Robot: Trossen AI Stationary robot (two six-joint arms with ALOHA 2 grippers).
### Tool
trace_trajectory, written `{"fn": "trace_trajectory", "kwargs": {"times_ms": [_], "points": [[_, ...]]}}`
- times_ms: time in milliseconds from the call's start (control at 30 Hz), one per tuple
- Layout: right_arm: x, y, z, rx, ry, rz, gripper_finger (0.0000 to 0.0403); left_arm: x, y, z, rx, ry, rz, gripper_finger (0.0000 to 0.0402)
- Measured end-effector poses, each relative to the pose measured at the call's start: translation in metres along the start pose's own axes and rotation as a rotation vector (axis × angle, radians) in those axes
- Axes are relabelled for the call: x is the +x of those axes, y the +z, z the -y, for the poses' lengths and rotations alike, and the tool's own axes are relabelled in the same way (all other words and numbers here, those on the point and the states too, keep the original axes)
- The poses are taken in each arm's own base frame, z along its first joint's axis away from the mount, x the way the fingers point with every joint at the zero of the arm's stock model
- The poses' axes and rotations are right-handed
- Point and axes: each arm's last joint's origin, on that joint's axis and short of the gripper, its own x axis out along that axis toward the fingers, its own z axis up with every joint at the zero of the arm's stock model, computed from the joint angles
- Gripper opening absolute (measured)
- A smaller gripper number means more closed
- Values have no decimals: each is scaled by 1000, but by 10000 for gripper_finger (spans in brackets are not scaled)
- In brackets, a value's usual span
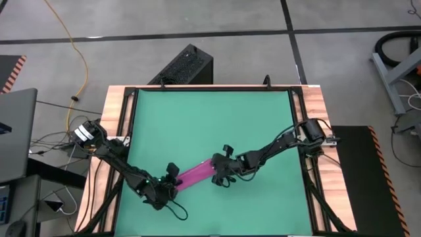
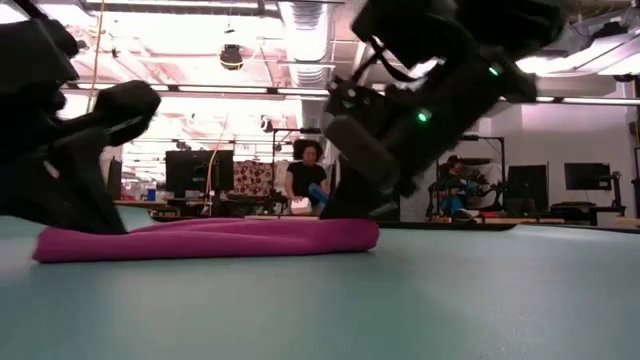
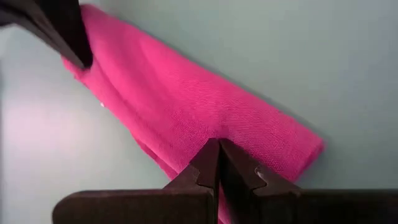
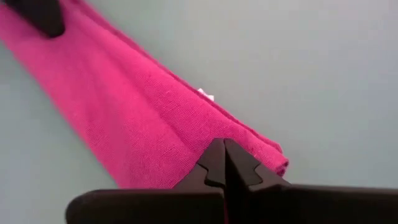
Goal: Roll towel into tight, uniform cylinder
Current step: Roll the pink towel
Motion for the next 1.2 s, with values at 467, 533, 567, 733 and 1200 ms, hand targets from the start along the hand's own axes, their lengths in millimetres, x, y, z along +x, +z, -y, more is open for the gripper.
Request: {"fn": "trace_trajectory", "kwargs": {"times_ms": [467,533,567,733,1200], "points": [[-26,-6,-26,-27,-149,280,17,25,-14,-40,447,-20,-153,0],[-27,-3,-28,-43,-94,286,15,28,-15,-45,469,-40,-155,0],[-27,-1,-29,-57,-72,296,15,29,-15,-47,474,-55,-151,0],[-24,5,-26,-120,0,285,14,33,-16,-54,493,-68,-143,0],[-21,-25,32,21,188,497,13,38,-6,-58,454,-64,-28,0]]}}
